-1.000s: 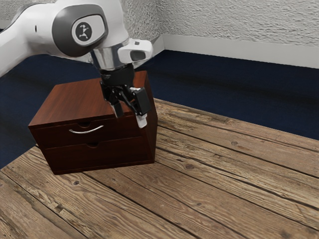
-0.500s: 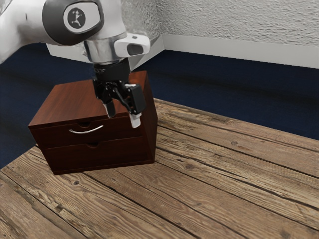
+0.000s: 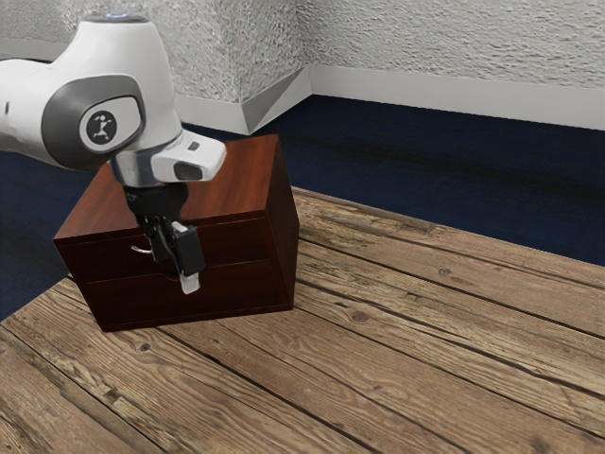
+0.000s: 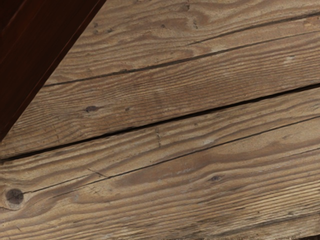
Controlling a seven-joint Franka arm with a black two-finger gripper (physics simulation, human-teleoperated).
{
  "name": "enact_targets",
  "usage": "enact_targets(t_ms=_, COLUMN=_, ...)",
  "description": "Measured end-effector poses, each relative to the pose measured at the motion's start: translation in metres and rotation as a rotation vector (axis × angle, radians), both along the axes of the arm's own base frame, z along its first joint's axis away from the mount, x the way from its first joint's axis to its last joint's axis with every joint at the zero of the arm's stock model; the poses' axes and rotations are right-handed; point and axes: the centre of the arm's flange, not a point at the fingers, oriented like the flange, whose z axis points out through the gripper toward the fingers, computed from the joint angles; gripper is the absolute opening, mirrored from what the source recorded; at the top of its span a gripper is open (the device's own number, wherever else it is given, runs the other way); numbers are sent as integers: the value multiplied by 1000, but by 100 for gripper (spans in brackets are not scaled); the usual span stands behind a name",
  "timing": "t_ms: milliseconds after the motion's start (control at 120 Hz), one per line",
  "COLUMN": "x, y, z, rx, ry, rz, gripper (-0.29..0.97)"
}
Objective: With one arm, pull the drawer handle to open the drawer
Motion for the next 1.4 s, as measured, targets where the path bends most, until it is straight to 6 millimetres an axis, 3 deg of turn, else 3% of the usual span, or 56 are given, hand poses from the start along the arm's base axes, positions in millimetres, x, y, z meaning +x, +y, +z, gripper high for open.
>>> enact_targets(t_ms=317, x=-1, y=44, z=-3, rx=-1, ry=11, rz=-220, gripper=68)
enact_targets(t_ms=950, x=1, y=74, z=-13, rx=-62, ry=-40, rz=-654, gripper=68)
enact_targets(t_ms=1133, x=-3, y=88, z=-14, rx=-62, ry=-39, rz=-714, gripper=68)
enact_targets(t_ms=1400, x=-18, y=93, z=-14, rx=-59, ry=-50, rz=-788, gripper=68)
